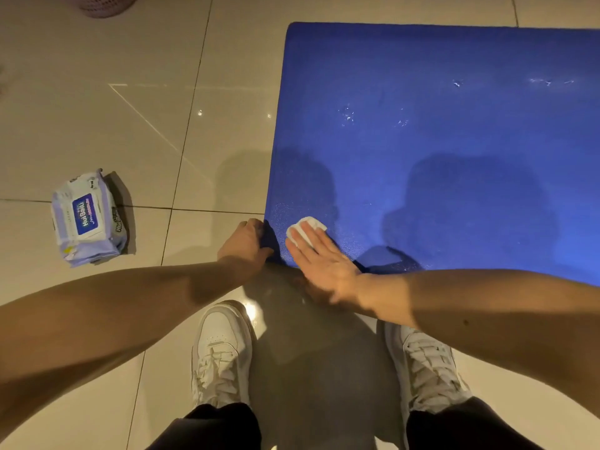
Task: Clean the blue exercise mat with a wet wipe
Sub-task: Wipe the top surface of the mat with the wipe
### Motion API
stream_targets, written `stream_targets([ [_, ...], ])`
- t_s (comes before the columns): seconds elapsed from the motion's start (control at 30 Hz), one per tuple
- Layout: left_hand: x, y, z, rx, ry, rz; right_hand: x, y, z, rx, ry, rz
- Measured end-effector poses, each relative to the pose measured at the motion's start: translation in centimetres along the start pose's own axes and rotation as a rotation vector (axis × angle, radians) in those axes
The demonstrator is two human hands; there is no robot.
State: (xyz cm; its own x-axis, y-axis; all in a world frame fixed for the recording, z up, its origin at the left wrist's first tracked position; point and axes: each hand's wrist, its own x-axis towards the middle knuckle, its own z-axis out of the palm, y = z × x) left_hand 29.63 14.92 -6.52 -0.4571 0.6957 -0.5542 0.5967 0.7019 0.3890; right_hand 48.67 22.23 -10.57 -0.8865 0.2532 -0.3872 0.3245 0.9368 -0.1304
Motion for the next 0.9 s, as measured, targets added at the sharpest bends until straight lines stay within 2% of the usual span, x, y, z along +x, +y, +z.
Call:
stream_targets([
  [0.07, 0.0, 0.0, 0.0, 0.005, -0.008, -0.016, 0.6, -0.3, 0.5, -0.026, -0.091, 0.009],
  [0.17, 0.0, 0.0, 0.0, 0.010, -0.015, -0.021, 0.4, 0.0, 0.6, -0.053, 0.045, -0.006],
  [0.5, -0.2, -0.2, 0.0, -0.093, 0.000, -0.082, 1.3, 1.9, -3.1, 0.033, 0.100, 0.178],
  [0.57, -0.2, -0.4, 0.0, -0.088, 0.000, -0.099, 1.5, 0.8, -2.2, -0.014, 0.083, 0.095],
  [0.73, 0.0, -0.1, -0.6, -0.060, 0.004, -0.125, 0.8, -1.4, 0.6, -0.343, 0.124, -0.269],
  [0.8, 0.1, -0.1, -0.6, -0.053, 0.005, -0.134, 0.9, 0.0, -1.1, -0.273, 0.101, -0.302],
  [0.9, 0.2, -0.1, -0.6, -0.086, 0.013, -0.144, 2.8, 3.4, -3.5, -0.049, 0.136, -0.210],
])
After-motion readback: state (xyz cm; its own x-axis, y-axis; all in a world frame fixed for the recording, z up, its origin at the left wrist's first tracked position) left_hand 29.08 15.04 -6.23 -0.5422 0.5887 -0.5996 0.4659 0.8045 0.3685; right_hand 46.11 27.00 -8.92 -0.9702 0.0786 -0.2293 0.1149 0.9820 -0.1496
